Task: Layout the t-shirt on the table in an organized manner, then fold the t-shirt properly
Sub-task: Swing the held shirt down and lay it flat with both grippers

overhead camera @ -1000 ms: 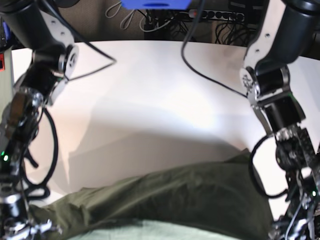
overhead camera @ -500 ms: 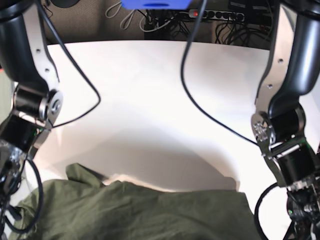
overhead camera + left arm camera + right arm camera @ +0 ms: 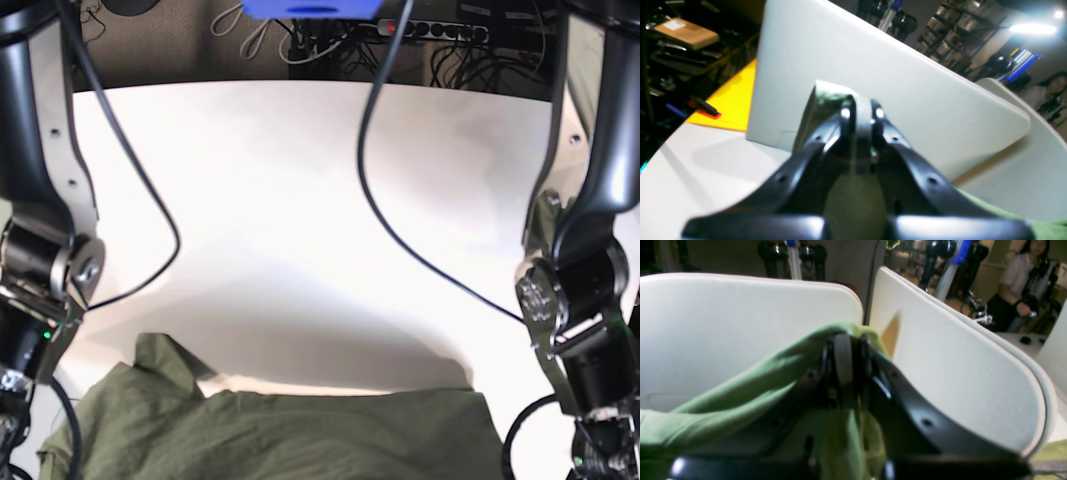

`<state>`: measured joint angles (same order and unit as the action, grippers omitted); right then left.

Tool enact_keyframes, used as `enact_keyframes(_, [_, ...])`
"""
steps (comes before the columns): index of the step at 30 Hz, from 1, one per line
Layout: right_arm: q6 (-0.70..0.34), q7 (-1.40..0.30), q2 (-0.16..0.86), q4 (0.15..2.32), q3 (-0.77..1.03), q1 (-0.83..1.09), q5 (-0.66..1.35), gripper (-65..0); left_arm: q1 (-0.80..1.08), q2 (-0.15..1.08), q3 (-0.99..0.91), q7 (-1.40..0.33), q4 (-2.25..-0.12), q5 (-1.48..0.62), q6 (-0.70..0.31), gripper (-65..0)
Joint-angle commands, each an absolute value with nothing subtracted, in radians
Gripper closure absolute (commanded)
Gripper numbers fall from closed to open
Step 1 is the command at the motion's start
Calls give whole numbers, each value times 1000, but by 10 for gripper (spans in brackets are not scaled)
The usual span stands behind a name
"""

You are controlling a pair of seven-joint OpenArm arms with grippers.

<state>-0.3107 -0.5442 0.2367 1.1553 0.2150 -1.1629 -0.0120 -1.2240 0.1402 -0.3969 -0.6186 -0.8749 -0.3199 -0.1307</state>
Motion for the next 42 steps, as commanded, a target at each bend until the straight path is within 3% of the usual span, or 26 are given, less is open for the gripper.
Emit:
enact_keyframes(1, [-305, -506, 248, 1152, 216, -1222, -4, 0, -1293, 143, -394, -575, -880, -331, -136, 0])
enact_keyframes(9, [-305, -529, 272, 1129, 220, -1211, -2, 0, -1309, 150, -394, -582, -869, -340, -139, 0])
enact_keyframes(13, [-305, -570, 272, 1247, 255, -1118, -1, 0, -1283, 176, -403, -648, -911, -343, -137, 0])
enact_keyframes(23, [-306, -651, 251, 1544, 255, -829, -1, 0, -990, 166, -404, -835, -1316, -343, -137, 0])
enact_keyframes(28, [-372, -705, 246, 1670, 262, -665, 51, 0, -783, 168, -406, -849, -1475, -343, -140, 0])
enact_keyframes(35, [-377, -785, 231, 1867, 346, -427, 147, 0, -530, 176, -409, -855, -1656, -418, -137, 0])
enact_keyframes(42, [-440, -788, 225, 2009, 418, -185, 243, 0, -375, 171, -627, -1043, -1787, -558, -145, 0])
